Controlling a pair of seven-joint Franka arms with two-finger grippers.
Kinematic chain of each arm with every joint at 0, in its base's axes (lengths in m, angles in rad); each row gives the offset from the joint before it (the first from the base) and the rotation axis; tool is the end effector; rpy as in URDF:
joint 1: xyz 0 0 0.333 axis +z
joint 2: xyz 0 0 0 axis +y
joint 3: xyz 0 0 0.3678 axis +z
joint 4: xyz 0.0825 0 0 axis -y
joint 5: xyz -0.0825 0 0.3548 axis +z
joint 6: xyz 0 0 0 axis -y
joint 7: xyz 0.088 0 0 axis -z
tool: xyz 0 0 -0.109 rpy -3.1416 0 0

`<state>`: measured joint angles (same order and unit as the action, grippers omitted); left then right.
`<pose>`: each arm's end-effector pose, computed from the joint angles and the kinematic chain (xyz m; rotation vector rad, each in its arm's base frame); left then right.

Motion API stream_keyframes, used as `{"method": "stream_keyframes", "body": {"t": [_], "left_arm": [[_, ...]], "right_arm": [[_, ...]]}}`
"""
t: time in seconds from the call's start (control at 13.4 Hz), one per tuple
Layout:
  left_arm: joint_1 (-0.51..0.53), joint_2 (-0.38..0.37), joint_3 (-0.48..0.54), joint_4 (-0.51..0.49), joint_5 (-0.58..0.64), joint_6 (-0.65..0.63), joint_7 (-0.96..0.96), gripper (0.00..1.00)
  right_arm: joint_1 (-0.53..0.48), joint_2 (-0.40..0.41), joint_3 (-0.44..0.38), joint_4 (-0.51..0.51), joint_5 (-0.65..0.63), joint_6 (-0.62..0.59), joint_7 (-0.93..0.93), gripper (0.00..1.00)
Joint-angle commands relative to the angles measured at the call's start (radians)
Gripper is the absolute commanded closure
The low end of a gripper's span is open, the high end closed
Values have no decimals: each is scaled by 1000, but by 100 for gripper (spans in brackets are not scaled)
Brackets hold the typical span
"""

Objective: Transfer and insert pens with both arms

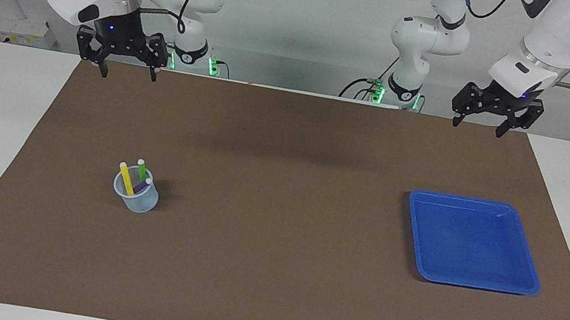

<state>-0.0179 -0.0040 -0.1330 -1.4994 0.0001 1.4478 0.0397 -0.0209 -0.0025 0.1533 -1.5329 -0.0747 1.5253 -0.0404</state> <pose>0.5055 -0.0770 0.6970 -3.1232 0.2985 0.0746 0.5167 0.0605 0.6886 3.0554 0.2597 -0.0026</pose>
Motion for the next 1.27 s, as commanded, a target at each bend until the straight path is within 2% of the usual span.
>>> {"method": "stream_keyframes", "body": {"t": [0.0, 1.19], "left_arm": [[3, -27, 0, -28, 15, -1, -7, 0], [3, -27, -2, -28, 15, -3, -7, 0]], "right_arm": [[2, -2, 3, 10, -14, -16, 20, 0], [16, -5, -6, 10, -13, -10, 20, 0]]}}
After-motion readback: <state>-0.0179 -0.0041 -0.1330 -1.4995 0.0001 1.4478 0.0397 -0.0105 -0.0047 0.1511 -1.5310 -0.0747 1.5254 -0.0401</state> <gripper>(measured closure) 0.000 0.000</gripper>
